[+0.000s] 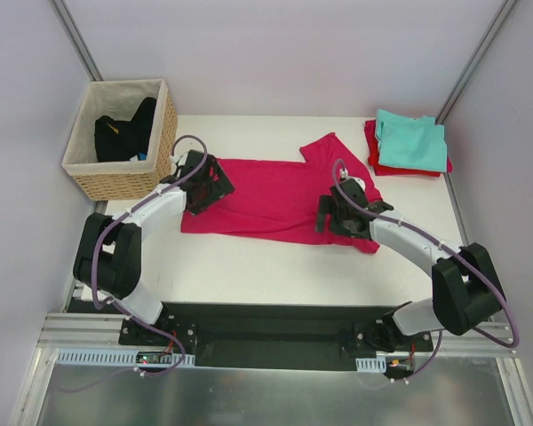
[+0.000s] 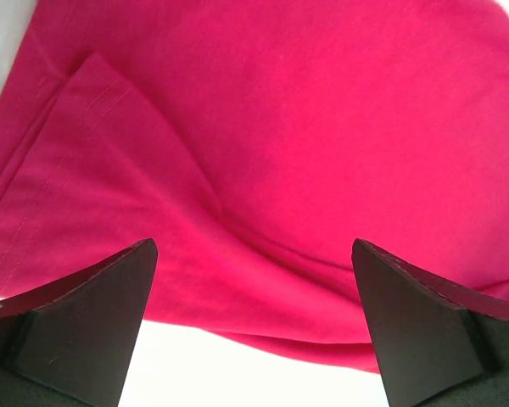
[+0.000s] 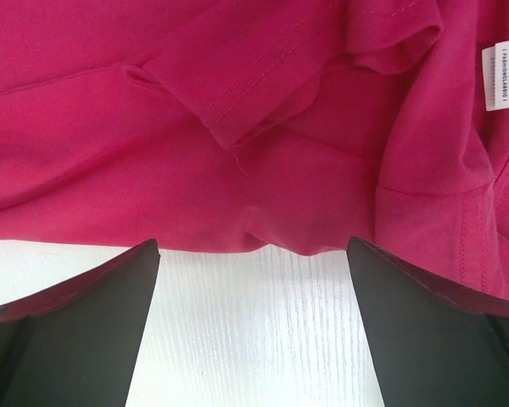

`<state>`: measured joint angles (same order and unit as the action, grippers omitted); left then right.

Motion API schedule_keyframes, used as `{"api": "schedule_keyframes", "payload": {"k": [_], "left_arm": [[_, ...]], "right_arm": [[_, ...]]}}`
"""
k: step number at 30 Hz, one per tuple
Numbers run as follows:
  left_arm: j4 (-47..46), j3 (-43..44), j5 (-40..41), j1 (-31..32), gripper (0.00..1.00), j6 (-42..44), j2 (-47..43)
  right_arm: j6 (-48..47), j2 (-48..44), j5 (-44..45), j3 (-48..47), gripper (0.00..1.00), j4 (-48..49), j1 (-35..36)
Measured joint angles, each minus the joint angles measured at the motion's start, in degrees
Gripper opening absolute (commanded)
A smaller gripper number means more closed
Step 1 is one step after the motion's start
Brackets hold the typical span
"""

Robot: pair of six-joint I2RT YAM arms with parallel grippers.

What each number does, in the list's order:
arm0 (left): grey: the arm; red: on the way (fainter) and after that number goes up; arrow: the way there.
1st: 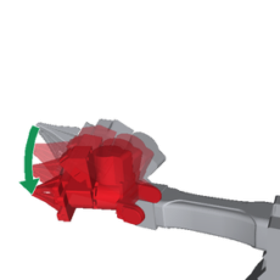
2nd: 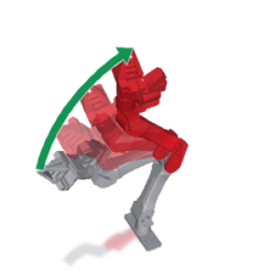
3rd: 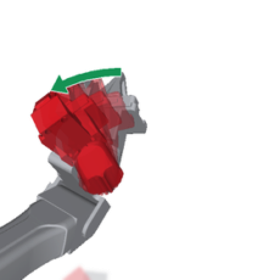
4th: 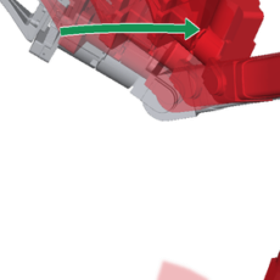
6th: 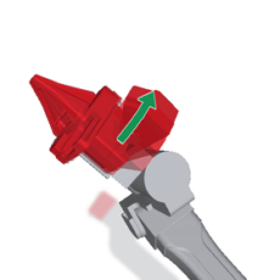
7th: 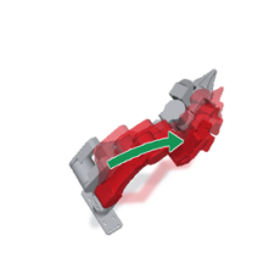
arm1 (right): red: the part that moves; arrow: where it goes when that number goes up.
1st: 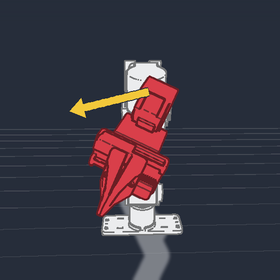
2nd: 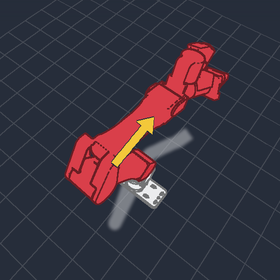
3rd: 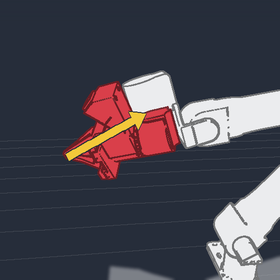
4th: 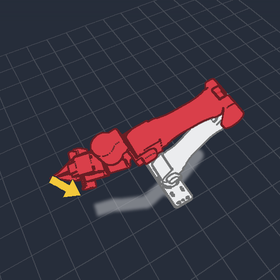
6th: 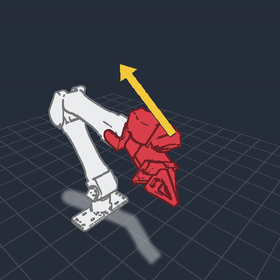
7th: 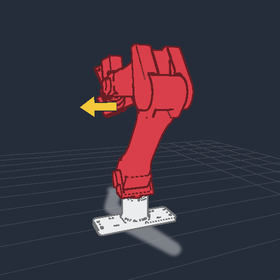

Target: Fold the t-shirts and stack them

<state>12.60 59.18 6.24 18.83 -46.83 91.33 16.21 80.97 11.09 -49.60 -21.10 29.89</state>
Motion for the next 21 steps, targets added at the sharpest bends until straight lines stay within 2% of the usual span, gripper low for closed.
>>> {"api": "schedule_keyframes", "payload": {"k": [13,21], "left_arm": [[-2.03,0.33,-1.14,0.00,0.98,0.02,3.65],[-3.54,-2.93,-1.11,0.00,0.98,0.00,3.67]], "right_arm": [[0.07,2.80,-1.03,1.73,0.97,5.66,-2.25],[0.52,2.84,-1.05,5.11,0.97,7.13,-3.85]]}}
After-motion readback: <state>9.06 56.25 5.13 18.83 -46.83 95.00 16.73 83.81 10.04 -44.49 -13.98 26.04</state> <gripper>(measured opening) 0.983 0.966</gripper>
